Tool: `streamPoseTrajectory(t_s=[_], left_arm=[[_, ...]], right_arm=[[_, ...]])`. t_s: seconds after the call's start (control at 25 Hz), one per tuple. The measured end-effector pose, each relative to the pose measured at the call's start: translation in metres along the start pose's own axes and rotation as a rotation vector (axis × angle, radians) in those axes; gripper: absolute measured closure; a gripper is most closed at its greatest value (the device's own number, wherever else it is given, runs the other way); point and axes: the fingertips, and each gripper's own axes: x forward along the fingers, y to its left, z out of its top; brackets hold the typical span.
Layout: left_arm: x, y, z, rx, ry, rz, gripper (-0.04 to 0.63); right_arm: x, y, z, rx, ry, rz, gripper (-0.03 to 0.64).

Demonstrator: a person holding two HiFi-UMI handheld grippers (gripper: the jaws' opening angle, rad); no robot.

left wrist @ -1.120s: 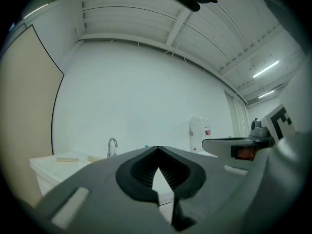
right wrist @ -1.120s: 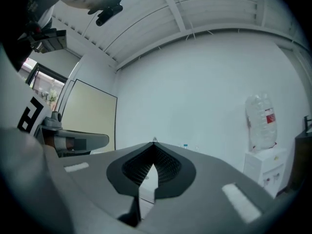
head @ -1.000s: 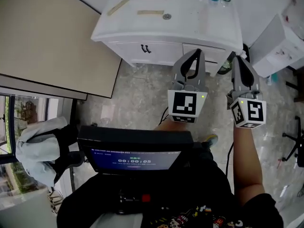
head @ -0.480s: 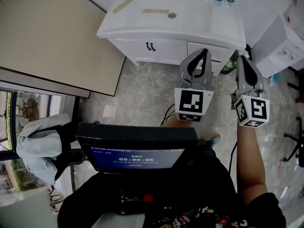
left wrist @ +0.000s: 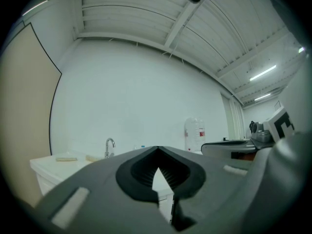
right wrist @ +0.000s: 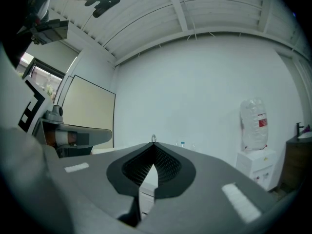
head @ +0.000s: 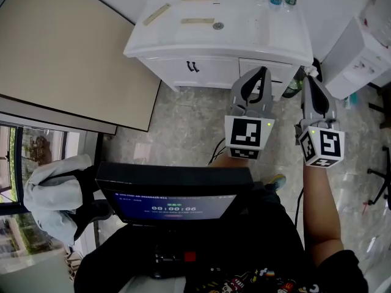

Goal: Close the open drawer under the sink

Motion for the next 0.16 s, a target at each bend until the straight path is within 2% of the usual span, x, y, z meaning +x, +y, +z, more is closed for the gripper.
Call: streamPoseTrajectory(t_s=[0.16], left_arm=[[-0.0015,0.0016,0.0000,0.001,0.000,0.000,0.592]], right_arm=[[-0.0020,-0.0003,-0.0002,0.003,-0.003,-0.013,0.597]])
